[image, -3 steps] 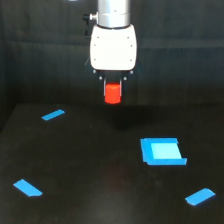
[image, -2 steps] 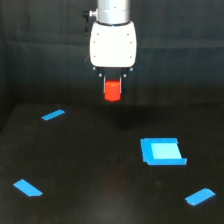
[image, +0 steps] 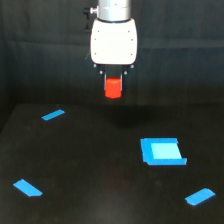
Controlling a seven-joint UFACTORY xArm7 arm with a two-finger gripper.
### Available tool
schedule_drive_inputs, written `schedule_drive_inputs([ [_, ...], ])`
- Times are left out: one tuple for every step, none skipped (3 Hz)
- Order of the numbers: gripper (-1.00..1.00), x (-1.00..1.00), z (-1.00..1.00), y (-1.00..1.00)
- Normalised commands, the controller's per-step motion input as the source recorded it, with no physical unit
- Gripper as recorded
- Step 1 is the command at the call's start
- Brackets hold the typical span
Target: Pick up the red object from the table
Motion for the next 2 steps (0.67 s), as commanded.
schedule_drive_inputs([
  [-0.98,-0.03,0.12,-0.06],
  [-0.95,0.02,0.15,0.01],
])
